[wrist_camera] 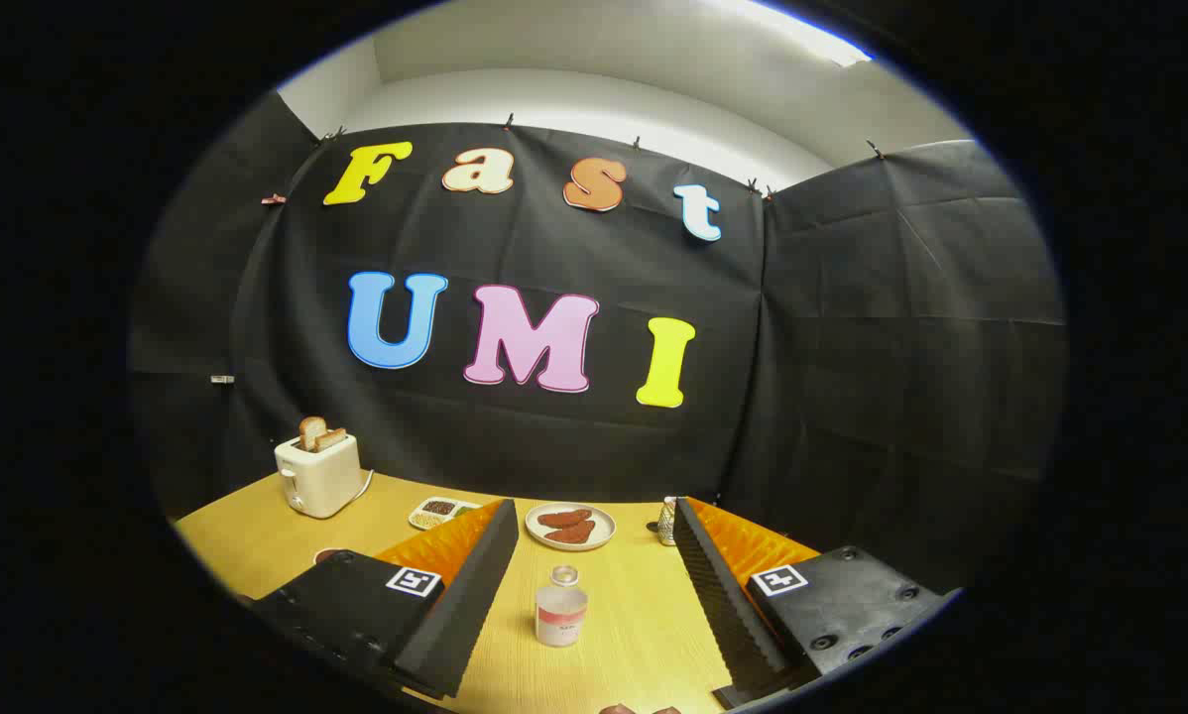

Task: Take the bottle from table, then pour the juice into the cup, finally place the bottle on the coaster

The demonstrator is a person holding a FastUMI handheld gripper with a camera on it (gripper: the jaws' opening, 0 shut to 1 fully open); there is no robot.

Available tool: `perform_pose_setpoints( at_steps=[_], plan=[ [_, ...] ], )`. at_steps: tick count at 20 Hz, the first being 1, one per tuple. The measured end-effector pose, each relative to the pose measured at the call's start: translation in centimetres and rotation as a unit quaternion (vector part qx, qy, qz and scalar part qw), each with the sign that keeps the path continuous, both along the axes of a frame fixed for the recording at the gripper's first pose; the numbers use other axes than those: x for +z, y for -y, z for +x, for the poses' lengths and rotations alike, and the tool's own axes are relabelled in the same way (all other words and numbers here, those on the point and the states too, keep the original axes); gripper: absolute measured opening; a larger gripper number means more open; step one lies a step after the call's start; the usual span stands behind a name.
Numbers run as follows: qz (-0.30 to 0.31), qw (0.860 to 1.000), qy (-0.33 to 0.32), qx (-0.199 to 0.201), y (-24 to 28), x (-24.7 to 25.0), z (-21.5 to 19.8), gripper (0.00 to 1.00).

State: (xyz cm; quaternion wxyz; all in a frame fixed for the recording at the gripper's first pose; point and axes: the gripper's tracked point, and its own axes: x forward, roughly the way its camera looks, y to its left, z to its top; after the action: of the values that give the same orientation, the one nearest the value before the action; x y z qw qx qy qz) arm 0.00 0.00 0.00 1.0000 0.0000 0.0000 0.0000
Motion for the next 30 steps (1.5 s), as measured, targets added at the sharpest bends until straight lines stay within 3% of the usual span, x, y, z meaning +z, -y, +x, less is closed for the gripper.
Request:
perform_pose_setpoints(
  at_steps=[8,17,21,30],
  plan=[
    [0.021,1.000,-0.005,0.022,-1.4,-0.8,1.2,0.97],
    [0.029,0.999,-0.012,0.022,-2.0,-1.6,1.6,0.97],
    [0.020,0.999,-0.009,0.042,-2.9,-2.1,2.3,0.97],
    [0.007,0.996,-0.032,0.078,-2.8,-7.1,5.8,0.97]
  ],
)
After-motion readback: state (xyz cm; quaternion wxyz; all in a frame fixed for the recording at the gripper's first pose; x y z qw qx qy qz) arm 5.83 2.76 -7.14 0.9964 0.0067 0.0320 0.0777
